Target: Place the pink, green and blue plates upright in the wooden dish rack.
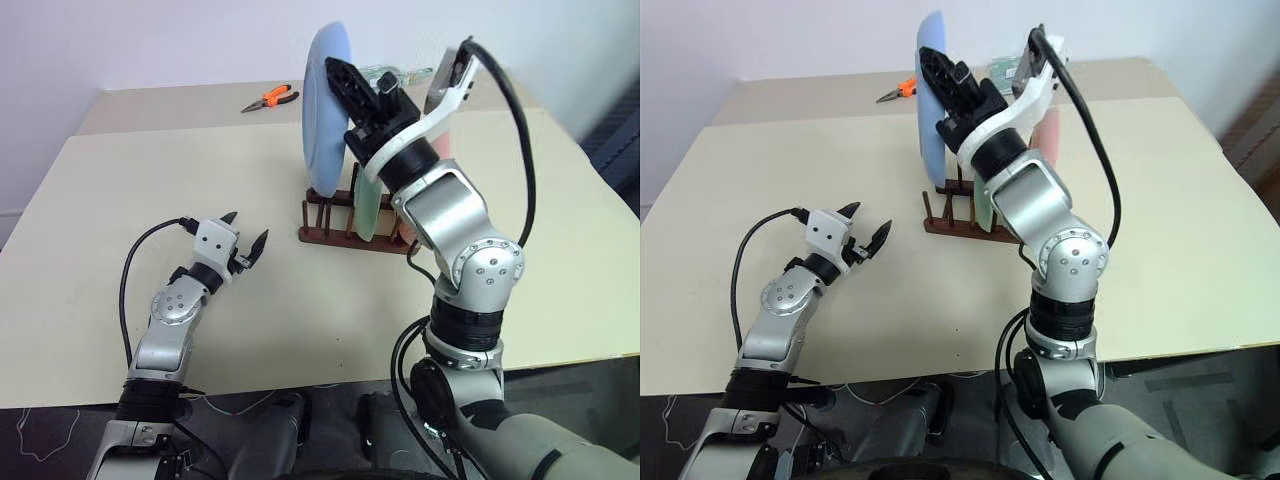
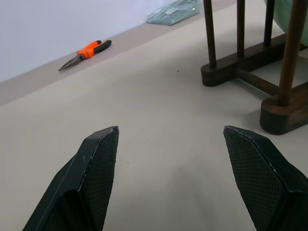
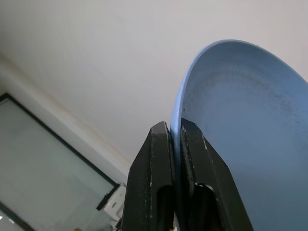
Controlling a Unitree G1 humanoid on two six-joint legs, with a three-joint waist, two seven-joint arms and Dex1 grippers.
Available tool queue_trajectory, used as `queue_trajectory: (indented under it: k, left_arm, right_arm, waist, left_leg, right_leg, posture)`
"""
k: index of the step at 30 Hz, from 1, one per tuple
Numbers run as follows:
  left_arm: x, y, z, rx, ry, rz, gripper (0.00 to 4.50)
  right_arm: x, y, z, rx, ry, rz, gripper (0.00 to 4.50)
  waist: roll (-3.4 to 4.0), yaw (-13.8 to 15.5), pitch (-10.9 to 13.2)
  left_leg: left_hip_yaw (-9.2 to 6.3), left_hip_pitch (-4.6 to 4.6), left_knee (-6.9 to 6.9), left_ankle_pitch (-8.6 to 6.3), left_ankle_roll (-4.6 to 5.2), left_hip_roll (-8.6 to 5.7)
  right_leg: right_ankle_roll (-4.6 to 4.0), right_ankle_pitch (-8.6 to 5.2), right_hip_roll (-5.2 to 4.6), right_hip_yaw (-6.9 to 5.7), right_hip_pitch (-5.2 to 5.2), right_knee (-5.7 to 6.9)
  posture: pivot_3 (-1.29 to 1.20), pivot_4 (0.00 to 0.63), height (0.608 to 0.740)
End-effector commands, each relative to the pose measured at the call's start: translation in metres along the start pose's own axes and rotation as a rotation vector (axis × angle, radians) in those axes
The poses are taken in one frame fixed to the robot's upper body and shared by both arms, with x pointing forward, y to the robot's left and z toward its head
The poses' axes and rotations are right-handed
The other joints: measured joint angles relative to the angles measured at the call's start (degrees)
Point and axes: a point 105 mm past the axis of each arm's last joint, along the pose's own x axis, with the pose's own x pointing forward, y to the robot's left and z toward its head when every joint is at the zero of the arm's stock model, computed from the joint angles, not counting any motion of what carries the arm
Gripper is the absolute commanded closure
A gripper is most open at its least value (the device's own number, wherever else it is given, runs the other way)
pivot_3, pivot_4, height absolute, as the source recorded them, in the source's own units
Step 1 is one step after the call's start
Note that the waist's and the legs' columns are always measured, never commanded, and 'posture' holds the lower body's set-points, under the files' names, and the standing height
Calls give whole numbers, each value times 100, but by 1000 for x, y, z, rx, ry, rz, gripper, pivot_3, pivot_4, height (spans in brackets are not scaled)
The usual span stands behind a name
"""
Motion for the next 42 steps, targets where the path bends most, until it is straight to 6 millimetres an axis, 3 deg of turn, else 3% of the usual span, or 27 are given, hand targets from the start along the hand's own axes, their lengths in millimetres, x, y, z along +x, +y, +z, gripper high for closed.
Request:
queue_trajectory:
  k: [1,13,19,22,28,33,37,40,42]
  left_arm:
    - [0,0,14,19,-48,-6,924]
    - [-2,-4,14,16,-45,-22,924]
    - [-5,-19,15,-12,-46,-93,924]
    - [-9,-33,15,-52,-35,-166,924]
    - [-11,-40,14,-68,-14,-197,924]
    - [-11,-43,14,-73,-12,-210,924]
    - [-10,-44,14,-75,-12,-212,924]
    - [-9,-43,14,-73,-14,-205,924]
    - [-10,-38,12,-64,-8,-186,924]
  right_arm:
    - [-2,9,-4,12,1,-6,4460]
    - [3,-27,-3,18,-27,-203,4460]
    - [12,-37,-6,-15,-18,-256,4460]
    - [15,-34,-7,-50,-11,-242,3413]
    - [19,-18,-5,-155,-5,-169,452]
    - [23,11,8,-362,-18,-5,452]
    - [20,36,34,-548,-70,121,452]
    - [5,49,68,-699,-137,197,452]
    - [-11,43,99,-814,-179,171,452]
  waist:
    - [0,1,0]
    - [1,0,-1]
    - [2,-1,0]
    - [2,-1,0]
    - [3,-3,0]
    - [5,-3,0]
    - [4,3,0]
    - [3,32,0]
    - [2,48,0]
  left_leg:
    - [0,0,0,0,0,0]
    - [0,0,2,1,-1,0]
    - [0,0,1,1,-1,0]
    - [0,0,1,1,-1,0]
    - [0,0,1,1,-1,3]
    - [0,0,1,1,-1,3]
    - [1,-1,2,1,-1,3]
    - [1,-1,3,0,0,3]
    - [0,-2,6,-1,1,1]
  right_leg:
    - [0,0,0,0,-2,0]
    - [0,0,12,1,-10,0]
    - [-1,1,13,1,-10,0]
    - [-1,1,12,1,-11,-1]
    - [-2,1,17,1,-13,0]
    - [-2,1,16,2,-13,-1]
    - [-2,1,15,1,-13,-2]
    - [-2,1,13,0,-8,-6]
    - [-1,1,11,-2,-2,-13]
  posture:
    - [0,150,729]
    - [0,150,729]
    - [0,150,729]
    - [0,150,729]
    - [0,150,729]
    - [0,150,729]
    - [0,150,729]
    - [0,150,729]
    - [0,150,729]
